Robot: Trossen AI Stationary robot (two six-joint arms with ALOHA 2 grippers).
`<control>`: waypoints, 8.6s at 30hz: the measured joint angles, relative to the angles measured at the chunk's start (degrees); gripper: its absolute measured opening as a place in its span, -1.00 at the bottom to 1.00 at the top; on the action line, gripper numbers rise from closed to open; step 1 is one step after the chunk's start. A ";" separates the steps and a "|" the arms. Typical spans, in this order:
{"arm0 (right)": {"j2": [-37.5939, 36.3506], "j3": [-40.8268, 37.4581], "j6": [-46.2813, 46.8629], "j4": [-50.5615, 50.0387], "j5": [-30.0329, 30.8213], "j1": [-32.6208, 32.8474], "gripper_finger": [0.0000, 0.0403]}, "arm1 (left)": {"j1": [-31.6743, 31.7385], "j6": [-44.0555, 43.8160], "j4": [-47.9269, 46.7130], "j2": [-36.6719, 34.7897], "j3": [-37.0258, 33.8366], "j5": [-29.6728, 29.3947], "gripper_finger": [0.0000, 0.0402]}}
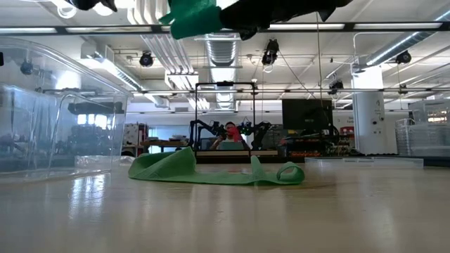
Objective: Roll bandage
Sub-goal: Roll the light green bandage
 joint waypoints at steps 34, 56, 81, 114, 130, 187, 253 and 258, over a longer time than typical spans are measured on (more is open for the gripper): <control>-11.09 7.32 10.34 -13.93 -19.55 0.66 -0.99 | 4.72 28.54 -41.09 -1.58 -3.38 27.92 0.63; -12.04 7.26 14.14 -6.20 -7.59 0.23 -0.99 | -2.97 22.36 14.73 1.02 -17.04 16.68 0.64; -11.73 7.21 13.44 -5.84 1.77 -0.04 -0.99 | -5.48 22.51 14.81 15.17 -6.52 0.45 -0.16; -6.40 7.21 13.22 -5.88 -17.13 0.79 -0.99 | -4.19 45.78 -18.80 2.03 10.35 -13.03 -1.00; -5.76 7.22 12.63 -6.26 -18.88 1.33 -0.99 | -3.26 46.43 -27.22 2.17 13.91 -10.90 -1.00; -10.46 8.80 -7.97 -3.04 18.07 1.63 -0.99 | -13.39 30.52 -30.45 -1.41 7.06 0.88 -1.00; -1.98 2.69 -5.85 -2.72 21.33 1.63 -0.99 | -5.53 -1.89 -12.38 2.44 7.19 -2.90 0.83; -2.24 2.69 -5.82 -3.00 20.08 1.62 -0.99 | -4.10 -1.60 -15.56 2.38 7.19 0.67 0.83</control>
